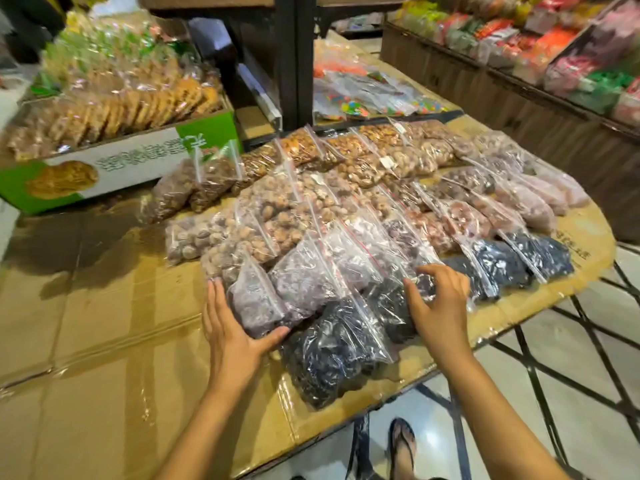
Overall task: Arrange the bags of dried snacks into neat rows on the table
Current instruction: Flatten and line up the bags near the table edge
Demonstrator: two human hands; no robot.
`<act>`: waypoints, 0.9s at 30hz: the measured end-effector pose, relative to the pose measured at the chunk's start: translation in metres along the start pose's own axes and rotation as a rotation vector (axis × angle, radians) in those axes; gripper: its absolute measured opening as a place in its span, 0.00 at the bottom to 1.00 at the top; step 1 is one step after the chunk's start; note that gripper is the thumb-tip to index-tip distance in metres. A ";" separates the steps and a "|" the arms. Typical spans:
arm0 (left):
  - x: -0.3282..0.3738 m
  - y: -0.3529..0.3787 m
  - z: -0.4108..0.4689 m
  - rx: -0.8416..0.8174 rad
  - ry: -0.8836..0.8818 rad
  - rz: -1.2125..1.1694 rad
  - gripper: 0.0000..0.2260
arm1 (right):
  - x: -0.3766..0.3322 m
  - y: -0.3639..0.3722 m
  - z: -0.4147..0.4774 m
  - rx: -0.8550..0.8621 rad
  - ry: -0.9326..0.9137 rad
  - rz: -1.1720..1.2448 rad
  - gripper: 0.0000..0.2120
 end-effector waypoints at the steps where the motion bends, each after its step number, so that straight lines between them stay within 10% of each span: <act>1: 0.020 0.002 -0.015 0.043 0.098 0.028 0.59 | 0.011 -0.008 -0.001 0.017 0.025 -0.052 0.14; 6: 0.070 0.082 -0.079 -0.152 0.553 0.335 0.51 | 0.063 -0.011 -0.008 -0.085 0.097 -0.044 0.10; 20: 0.127 0.108 -0.088 0.195 0.616 0.536 0.41 | 0.126 -0.064 0.052 -0.243 -0.171 0.110 0.07; 27: 0.258 0.261 -0.098 -0.019 0.574 0.534 0.34 | 0.245 -0.140 0.097 -0.213 0.014 -0.064 0.18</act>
Point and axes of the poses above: each hand's wrist, its own z-axis towards the middle knuckle, its own y-axis out of the palm, x = y × z, the point moved 8 cm from there along z, towards the middle knuckle, and after that the axes turned 2 degrees about -y, right-handed, at the moved point
